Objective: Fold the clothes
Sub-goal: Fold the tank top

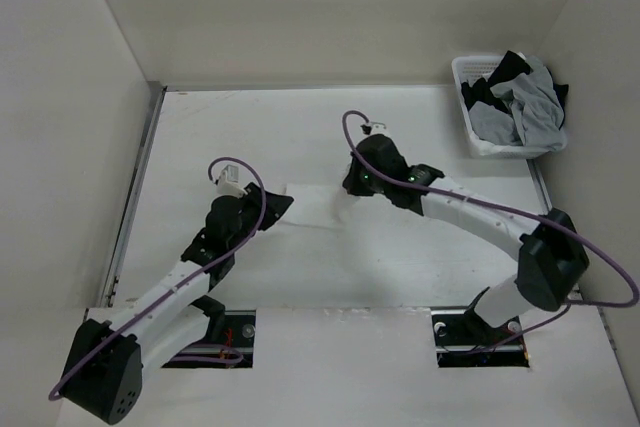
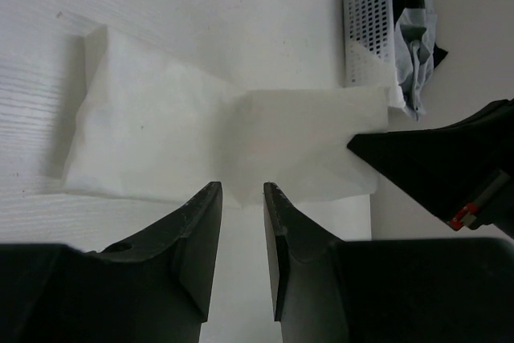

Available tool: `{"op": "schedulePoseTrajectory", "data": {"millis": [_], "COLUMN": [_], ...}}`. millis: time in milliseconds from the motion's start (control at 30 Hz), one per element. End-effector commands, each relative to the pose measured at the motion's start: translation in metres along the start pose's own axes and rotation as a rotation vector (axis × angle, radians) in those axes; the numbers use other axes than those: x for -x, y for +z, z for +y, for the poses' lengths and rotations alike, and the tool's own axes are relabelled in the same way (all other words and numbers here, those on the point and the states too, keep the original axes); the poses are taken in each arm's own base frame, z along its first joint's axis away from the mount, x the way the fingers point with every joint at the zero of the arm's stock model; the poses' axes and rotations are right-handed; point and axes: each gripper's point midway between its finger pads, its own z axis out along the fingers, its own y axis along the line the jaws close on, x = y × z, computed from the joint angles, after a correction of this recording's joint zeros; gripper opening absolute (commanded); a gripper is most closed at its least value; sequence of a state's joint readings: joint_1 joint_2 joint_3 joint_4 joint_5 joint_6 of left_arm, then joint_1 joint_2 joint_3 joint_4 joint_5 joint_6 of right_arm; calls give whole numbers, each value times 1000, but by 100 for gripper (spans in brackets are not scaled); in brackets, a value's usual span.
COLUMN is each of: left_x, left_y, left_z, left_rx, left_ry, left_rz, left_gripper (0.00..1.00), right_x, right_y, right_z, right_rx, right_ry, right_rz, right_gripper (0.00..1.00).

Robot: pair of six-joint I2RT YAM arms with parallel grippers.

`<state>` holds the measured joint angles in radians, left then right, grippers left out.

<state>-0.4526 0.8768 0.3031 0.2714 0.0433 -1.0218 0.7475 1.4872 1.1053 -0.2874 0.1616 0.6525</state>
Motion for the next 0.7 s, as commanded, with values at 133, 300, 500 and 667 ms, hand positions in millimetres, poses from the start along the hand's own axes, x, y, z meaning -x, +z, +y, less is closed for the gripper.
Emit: {"op": "schedulePoseTrajectory", "data": {"millis": [133,300,500,667], "left_x": [48,64,64,60], "left_y": [-21,-30,-29,-18], "left_z": [-26,-22,-20,-26], "left_rx": [-85,-99,-99,-100], "left_ry": [-17,-45,-52,-39], "left_rz": [-118,-152,-150,-136], "left_gripper": [27,27,27,27], "right_x": [-8,-29,-32,-18], "right_y": [31,66,70,45], "right_z": [51,90,127,110], "right_rx": [-60,-47,83,138], "right_ry": [-87,-117,-80,-28], "right_rz": [78,140,112,24], "right_gripper": [6,17,42,37]}}
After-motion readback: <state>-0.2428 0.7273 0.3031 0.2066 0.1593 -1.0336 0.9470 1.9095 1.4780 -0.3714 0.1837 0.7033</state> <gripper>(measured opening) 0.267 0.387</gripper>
